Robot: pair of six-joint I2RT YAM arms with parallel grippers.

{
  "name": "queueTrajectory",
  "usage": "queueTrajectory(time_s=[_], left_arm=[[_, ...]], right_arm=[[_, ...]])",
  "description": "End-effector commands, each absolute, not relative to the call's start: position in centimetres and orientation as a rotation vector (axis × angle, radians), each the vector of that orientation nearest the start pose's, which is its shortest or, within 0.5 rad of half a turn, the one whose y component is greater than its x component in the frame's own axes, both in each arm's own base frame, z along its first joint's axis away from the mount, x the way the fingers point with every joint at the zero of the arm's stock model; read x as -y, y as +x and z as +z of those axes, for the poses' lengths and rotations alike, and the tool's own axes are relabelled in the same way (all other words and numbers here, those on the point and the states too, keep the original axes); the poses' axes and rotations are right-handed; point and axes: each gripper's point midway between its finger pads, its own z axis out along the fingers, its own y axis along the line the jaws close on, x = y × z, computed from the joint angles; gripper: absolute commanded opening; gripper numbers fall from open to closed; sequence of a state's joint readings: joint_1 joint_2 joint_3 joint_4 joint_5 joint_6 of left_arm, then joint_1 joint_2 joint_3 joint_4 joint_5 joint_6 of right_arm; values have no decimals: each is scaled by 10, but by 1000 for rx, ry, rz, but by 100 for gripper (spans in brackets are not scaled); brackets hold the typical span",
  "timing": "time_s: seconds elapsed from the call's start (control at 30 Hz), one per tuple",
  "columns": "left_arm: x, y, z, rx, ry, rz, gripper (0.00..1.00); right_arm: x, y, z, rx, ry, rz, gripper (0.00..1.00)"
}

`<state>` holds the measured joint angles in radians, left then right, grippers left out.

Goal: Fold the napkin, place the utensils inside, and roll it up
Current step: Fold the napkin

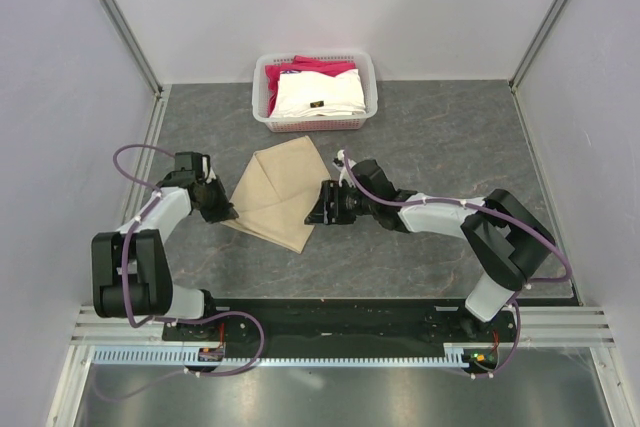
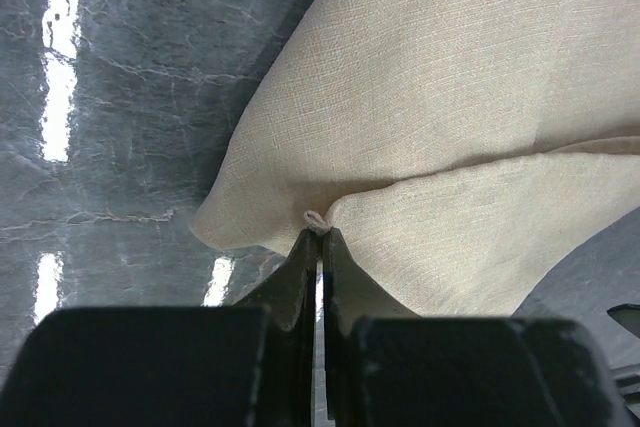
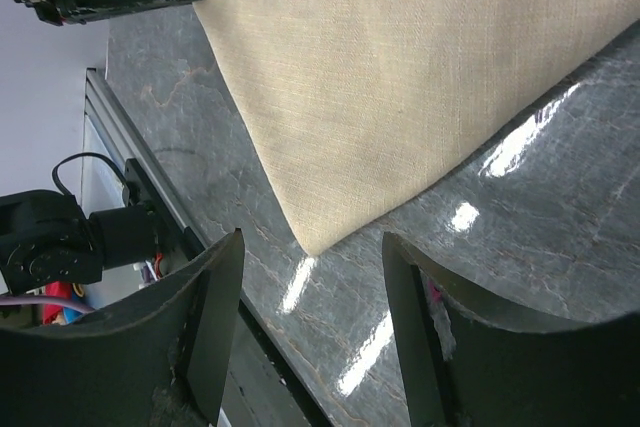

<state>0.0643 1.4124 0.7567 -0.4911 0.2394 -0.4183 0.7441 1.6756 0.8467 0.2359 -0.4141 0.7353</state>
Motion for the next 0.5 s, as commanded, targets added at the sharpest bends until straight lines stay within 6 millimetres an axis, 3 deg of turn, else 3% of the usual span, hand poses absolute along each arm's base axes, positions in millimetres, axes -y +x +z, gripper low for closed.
queueTrajectory(time_s=[0.0, 0.47], left_arm=[[31, 296, 65, -2551, -524, -390, 2], [23, 293, 59, -2573, -549, -332, 2]], right_arm=[[-361, 249, 97, -2337, -256, 1282, 65], [-368, 242, 54, -2437, -183, 1285, 62]])
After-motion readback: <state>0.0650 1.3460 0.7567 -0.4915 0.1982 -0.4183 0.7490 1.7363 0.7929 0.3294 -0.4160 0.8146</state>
